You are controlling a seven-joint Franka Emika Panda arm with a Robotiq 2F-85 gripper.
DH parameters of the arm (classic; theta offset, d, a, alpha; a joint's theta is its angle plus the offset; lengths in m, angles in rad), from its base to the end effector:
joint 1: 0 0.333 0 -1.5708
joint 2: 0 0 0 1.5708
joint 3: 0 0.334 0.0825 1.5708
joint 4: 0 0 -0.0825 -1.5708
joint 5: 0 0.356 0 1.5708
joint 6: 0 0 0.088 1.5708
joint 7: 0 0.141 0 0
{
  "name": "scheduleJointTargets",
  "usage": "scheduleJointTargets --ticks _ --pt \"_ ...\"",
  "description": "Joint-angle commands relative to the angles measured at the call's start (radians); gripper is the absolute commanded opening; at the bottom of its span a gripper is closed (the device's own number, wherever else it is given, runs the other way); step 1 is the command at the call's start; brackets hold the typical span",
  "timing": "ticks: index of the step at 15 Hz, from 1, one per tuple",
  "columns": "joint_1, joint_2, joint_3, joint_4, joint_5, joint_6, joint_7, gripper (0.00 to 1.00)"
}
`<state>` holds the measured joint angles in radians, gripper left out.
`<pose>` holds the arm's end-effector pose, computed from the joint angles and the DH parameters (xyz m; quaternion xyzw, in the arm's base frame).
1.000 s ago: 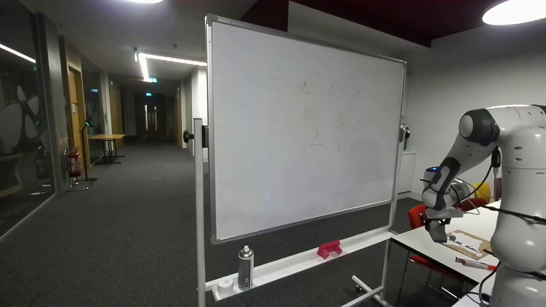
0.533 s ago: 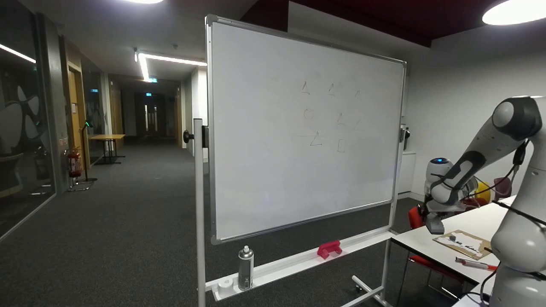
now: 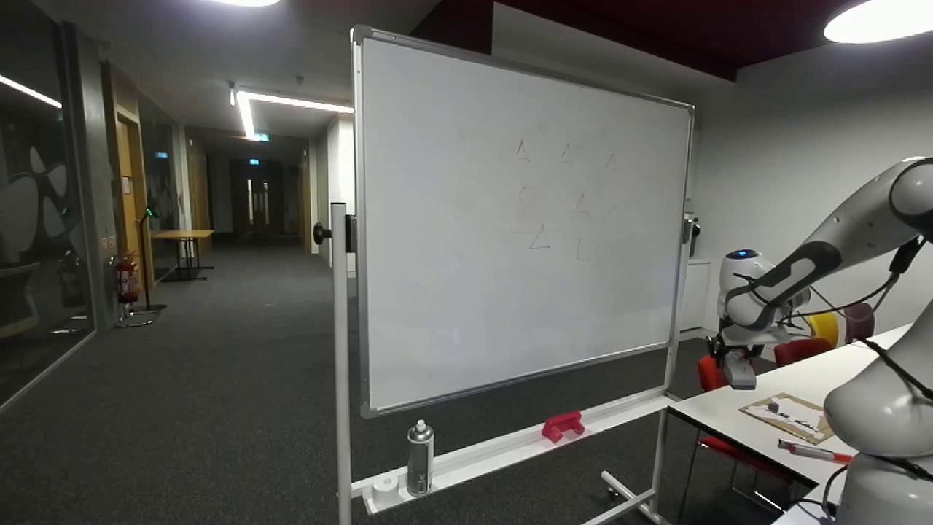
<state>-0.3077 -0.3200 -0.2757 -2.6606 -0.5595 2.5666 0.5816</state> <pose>0.3381 -0.2218 0.3653 0.9212 -0.3481 0.1128 0.1324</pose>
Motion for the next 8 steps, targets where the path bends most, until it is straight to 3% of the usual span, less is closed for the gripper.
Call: scheduleJointTargets --ticks 1,8 --pt "-0.061 -0.021 0.11 0.045 0.02 -0.162 0.02 0.35" --pt "-0.052 -0.002 0.155 0.12 -0.011 -0.338 0.052 0.35"
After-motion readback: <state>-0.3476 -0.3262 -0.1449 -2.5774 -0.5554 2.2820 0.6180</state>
